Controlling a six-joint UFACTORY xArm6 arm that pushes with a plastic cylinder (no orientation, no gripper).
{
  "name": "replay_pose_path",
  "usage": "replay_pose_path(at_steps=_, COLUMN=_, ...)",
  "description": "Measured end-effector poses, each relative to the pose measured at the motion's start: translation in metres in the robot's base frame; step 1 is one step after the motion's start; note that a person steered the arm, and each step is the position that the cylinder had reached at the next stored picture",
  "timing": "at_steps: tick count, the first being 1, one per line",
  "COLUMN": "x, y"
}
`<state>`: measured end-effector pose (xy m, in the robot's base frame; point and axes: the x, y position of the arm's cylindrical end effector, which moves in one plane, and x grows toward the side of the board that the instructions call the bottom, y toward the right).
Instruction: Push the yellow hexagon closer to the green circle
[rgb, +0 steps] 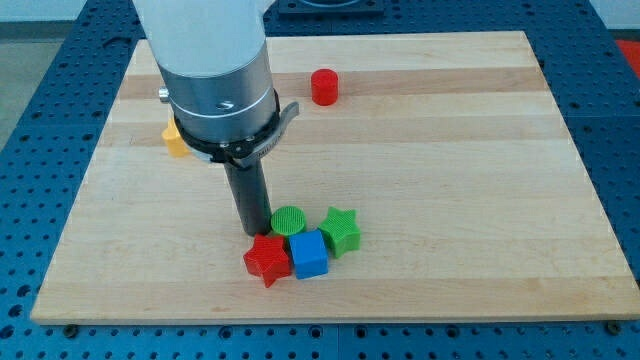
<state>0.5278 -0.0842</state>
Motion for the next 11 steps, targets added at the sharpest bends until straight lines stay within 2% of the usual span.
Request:
replay_pose_path(at_steps=1, x=-0.016, y=-0.002)
replay_pose_path(at_steps=3, x=-0.086, y=0.045)
replay_pose_path(at_steps=5, x=-0.170, y=0.038)
replay_pose_path(at_steps=6, x=-0.195, y=0.022)
replay_pose_path(at_steps=8, x=-0.189, y=-0.039)
replay_pose_path(at_steps=10, x=-0.119, y=-0.039)
replay_pose_path(at_steps=11, x=-0.109, y=-0.039)
